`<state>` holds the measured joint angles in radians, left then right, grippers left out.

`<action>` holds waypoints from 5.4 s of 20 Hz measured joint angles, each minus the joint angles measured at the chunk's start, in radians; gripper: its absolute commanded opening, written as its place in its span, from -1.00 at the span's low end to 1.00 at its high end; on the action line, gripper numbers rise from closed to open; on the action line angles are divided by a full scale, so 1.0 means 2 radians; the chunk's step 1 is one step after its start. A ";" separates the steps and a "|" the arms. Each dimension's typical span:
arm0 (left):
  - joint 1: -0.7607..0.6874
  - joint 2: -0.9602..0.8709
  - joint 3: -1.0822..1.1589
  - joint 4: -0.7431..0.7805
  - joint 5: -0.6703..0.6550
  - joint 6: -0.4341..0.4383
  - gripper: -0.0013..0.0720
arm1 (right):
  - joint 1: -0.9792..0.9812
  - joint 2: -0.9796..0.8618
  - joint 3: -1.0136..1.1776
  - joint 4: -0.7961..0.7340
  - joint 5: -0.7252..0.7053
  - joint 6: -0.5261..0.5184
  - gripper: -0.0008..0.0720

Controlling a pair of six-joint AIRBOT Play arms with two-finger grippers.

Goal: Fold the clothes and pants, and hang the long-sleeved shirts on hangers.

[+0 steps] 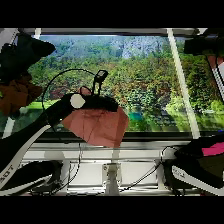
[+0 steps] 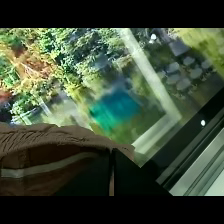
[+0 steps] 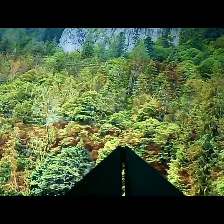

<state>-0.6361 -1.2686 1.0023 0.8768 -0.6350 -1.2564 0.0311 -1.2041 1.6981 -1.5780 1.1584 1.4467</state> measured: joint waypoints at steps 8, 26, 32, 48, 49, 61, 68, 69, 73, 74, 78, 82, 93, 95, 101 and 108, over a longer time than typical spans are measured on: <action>0.039 0.013 0.000 0.002 0.002 0.000 0.95 | -0.003 -0.033 -0.001 -0.002 0.023 -0.005 -0.29; 0.254 0.252 0.000 0.062 -0.033 0.004 0.95 | 0.150 -0.093 -0.244 0.184 0.071 -0.371 0.73; 0.260 0.259 0.000 0.063 -0.033 0.004 0.95 | 0.237 -0.093 -0.303 0.146 -0.052 -0.389 0.73; 0.261 0.260 0.000 0.075 -0.033 0.004 0.94 | 0.285 -0.125 -0.334 0.136 -0.167 -0.369 -0.27; 0.261 0.260 0.000 0.079 -0.033 0.004 0.95 | 0.285 -0.126 -0.334 0.136 -0.176 -0.367 -0.47; 0.263 0.260 0.000 0.145 -0.033 0.004 0.93 | 0.263 -0.122 -0.230 0.131 -0.361 -0.294 -0.92; 0.269 0.260 -0.025 0.149 -0.055 -0.042 0.93 | 0.126 -0.135 -0.204 0.130 -0.399 -0.048 -0.92; 0.268 0.260 -0.038 0.143 -0.063 -0.051 0.93 | 0.103 -0.139 -0.203 0.130 -0.398 -0.005 -0.92; 0.266 0.256 -0.102 0.079 -0.078 -0.065 0.93 | 0.032 -0.154 -0.202 0.131 -0.369 0.095 -0.92; 0.261 0.252 -0.117 0.063 -0.081 -0.066 0.93 | 0.018 -0.156 -0.202 0.131 -0.357 0.108 -0.92; 0.215 0.229 -0.146 0.024 -0.076 -0.068 0.93 | -0.027 -0.160 -0.201 0.127 -0.310 0.156 -0.93; 0.130 0.187 -0.155 -0.009 -0.016 -0.070 0.93 | -0.060 -0.161 -0.201 0.084 -0.237 0.237 -0.93; 0.002 0.067 -0.158 -0.050 0.168 -0.072 0.93 | -0.034 -0.101 -0.267 0.005 -0.098 0.242 -0.93; 0.002 0.061 -0.158 -0.050 0.169 -0.071 0.93 | -0.015 -0.066 -0.315 0.033 -0.122 0.240 -0.93; 0.028 0.055 -0.158 -0.050 0.117 -0.072 0.92 | 0.045 0.042 -0.436 0.129 -0.218 0.238 -0.93; 0.046 0.020 -0.158 -0.046 0.072 -0.071 0.51 | 0.081 0.101 -0.483 0.159 -0.255 0.239 -0.93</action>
<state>-0.5434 -1.2278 0.6861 0.7841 -0.4908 -1.3987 0.1932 -1.0016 0.7330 -1.2606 0.6491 1.9240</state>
